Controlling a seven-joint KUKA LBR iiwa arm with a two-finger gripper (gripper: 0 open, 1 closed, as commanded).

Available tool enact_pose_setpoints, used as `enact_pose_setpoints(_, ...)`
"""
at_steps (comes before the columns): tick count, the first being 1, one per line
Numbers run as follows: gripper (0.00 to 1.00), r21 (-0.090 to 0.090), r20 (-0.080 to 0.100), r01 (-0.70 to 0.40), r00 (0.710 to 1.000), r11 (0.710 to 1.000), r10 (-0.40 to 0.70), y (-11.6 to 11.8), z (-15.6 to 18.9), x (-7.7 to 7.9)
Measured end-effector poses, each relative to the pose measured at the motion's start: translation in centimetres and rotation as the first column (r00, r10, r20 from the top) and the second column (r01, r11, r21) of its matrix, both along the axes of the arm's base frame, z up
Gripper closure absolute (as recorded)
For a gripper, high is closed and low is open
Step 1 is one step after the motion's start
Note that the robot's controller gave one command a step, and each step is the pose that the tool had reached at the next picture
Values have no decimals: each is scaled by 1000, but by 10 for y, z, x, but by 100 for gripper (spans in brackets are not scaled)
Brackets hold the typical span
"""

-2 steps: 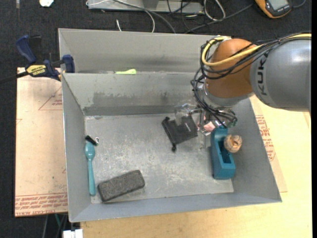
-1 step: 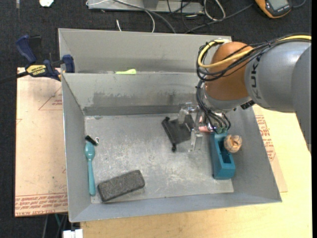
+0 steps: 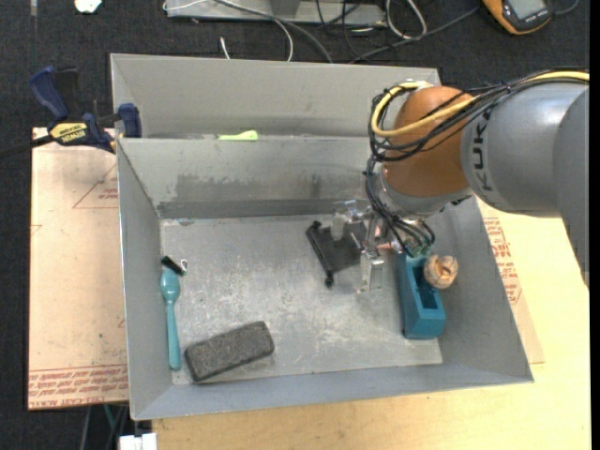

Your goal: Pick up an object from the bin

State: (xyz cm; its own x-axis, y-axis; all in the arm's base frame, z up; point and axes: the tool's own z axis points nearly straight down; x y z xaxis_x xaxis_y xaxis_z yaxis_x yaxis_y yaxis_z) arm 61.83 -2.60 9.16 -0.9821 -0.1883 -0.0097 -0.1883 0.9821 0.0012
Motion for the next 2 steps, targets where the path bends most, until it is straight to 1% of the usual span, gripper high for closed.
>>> enact_pose_setpoints(1,0,3,-1,227,974,974,-227,2,-13,2)
enact_pose_setpoints(2,100,-2,6,-276,961,961,276,8,-18,12)
